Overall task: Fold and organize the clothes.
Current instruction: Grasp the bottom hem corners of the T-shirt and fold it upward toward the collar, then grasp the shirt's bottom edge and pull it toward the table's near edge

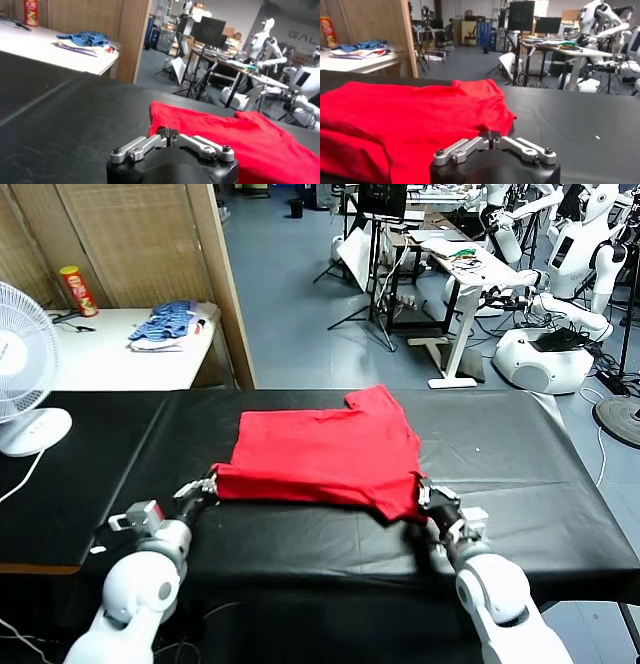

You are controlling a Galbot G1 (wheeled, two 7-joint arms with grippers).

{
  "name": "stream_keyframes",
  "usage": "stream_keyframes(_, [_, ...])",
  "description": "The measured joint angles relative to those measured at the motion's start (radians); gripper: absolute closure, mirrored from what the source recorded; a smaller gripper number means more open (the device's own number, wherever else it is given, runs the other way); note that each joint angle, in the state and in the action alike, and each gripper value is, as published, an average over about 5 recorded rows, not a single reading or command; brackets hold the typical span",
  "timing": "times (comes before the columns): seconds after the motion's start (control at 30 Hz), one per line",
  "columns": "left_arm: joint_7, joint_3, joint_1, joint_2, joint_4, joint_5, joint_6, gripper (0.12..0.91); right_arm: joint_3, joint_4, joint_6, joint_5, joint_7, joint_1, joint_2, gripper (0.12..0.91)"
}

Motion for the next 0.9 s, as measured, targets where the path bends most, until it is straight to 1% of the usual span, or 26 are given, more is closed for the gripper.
stream_keyframes(0.03, [0.002, 0.005, -0.005, -0.001, 0.008, 0.005, 0.002, 0.905, 0.004, 0.011, -0.005, 0.001, -0.012, -0.007, -0.007, 0.704])
stream_keyframes(0.07, [0.004, 0.008, -0.01, -0.002, 0.014, 0.01, 0.005, 0.901, 0.008, 0.026, -0.009, 0.001, -0.022, -0.018, -0.015, 0.637])
stream_keyframes(0.13, [0.012, 0.012, -0.013, -0.003, 0.021, 0.019, 0.01, 0.865, 0.019, 0.066, -0.015, 0.0, -0.035, -0.05, -0.034, 0.536])
stream_keyframes(0.17, [0.016, 0.013, -0.013, -0.003, 0.022, 0.024, 0.011, 0.83, 0.025, 0.088, -0.017, 0.0, -0.038, -0.069, -0.044, 0.486])
stream_keyframes(0.27, [0.025, 0.013, -0.007, 0.0, 0.02, 0.037, 0.015, 0.68, 0.046, 0.154, -0.016, -0.002, -0.04, -0.133, -0.07, 0.342])
stream_keyframes(0.3, [0.027, 0.012, -0.003, 0.001, 0.019, 0.039, 0.016, 0.613, 0.052, 0.171, -0.014, -0.003, -0.04, -0.153, -0.076, 0.306])
stream_keyframes(0.33, [0.03, 0.011, 0.001, 0.003, 0.016, 0.041, 0.017, 0.563, 0.058, 0.185, -0.012, -0.006, -0.041, -0.173, -0.079, 0.269])
stream_keyframes(0.37, [0.032, 0.009, 0.007, 0.004, 0.013, 0.042, 0.018, 0.512, 0.063, 0.195, -0.009, -0.008, -0.041, -0.192, -0.081, 0.248])
stream_keyframes(0.4, [0.034, 0.007, 0.014, 0.006, 0.01, 0.043, 0.019, 0.445, 0.067, 0.202, -0.007, -0.012, -0.041, -0.209, -0.082, 0.241])
stream_keyframes(0.43, [0.036, 0.006, 0.021, 0.007, 0.007, 0.043, 0.02, 0.395, 0.071, 0.209, -0.004, -0.016, -0.041, -0.227, -0.082, 0.233])
stream_keyframes(0.5, [0.04, 0.004, 0.035, 0.009, 0.001, 0.041, 0.025, 0.304, 0.075, 0.214, -0.001, -0.023, -0.04, -0.251, -0.08, 0.231])
stream_keyframes(0.53, [0.042, 0.004, 0.041, 0.009, 0.0, 0.037, 0.027, 0.273, 0.076, 0.216, 0.0, -0.026, -0.039, -0.259, -0.079, 0.242])
stream_keyframes(0.6, [0.045, 0.004, 0.052, 0.009, 0.0, 0.024, 0.035, 0.243, 0.075, 0.215, 0.0, -0.031, -0.038, -0.269, -0.075, 0.274])
stream_keyframes(0.7, [0.05, 0.003, 0.06, 0.007, 0.003, -0.011, 0.048, 0.234, 0.071, 0.211, 0.001, -0.039, -0.037, -0.277, -0.07, 0.354])
stream_keyframes(0.8, [0.053, 0.002, 0.06, 0.004, 0.011, -0.033, 0.058, 0.233, 0.067, 0.206, 0.001, -0.044, -0.036, -0.28, -0.067, 0.469])
stream_keyframes(0.9, [0.057, 0.0, 0.059, 0.003, 0.023, -0.039, 0.062, 0.253, 0.065, 0.197, 0.001, -0.045, -0.032, -0.282, -0.065, 0.626])
